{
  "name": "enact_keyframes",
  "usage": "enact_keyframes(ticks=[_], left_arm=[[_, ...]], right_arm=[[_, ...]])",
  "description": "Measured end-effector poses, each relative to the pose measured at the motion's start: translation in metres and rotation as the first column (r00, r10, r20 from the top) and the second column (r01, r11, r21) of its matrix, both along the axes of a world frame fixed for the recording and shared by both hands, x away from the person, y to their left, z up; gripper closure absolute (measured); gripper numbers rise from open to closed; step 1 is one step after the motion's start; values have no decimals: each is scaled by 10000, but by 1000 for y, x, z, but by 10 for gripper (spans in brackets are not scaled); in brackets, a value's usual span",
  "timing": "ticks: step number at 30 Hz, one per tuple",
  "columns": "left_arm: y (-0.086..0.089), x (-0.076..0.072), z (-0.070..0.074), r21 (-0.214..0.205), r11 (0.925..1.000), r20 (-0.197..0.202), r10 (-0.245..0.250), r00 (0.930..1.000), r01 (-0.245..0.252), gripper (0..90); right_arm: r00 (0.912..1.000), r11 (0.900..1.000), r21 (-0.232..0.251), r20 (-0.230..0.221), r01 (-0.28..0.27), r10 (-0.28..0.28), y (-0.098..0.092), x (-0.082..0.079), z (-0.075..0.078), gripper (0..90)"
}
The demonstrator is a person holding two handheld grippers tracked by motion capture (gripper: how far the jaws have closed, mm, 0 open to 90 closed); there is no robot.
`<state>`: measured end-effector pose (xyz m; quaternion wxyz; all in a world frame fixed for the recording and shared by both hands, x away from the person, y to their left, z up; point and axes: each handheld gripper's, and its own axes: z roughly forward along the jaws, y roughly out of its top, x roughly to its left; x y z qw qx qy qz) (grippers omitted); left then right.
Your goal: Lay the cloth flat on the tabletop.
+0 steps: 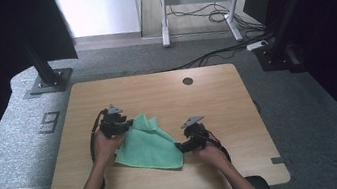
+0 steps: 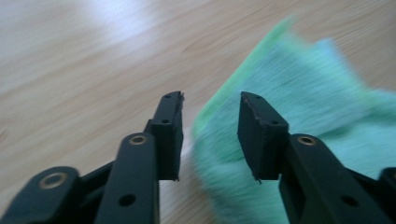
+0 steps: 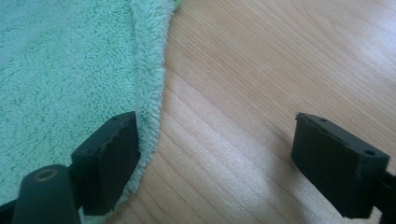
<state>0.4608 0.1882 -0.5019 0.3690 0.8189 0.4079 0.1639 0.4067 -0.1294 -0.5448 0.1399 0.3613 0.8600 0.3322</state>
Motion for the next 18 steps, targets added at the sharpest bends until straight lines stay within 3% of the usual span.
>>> enact_keyframes(ticks=[4,8,12,16,18], left_arm=[[-17,-3,16,-133,9973,304,-718,9970,722,508],[-39,-7,22,-289,9856,342,-1658,9856,1668,493],[-58,-11,14,309,9693,112,-2443,9696,2439,491],[-65,-10,0,1114,9574,-209,-2657,9638,2664,491],[-64,-9,-8,1384,9544,-429,-2612,9643,2647,492]], right_arm=[[9995,9990,346,-176,-270,277,0,2,4,149],[9992,9969,676,-58,-397,402,5,5,13,224],[9977,9942,858,-94,-655,666,13,10,17,372],[9949,9928,831,-460,-861,901,20,16,14,520],[9931,9927,778,-657,-924,976,23,17,12,608]])
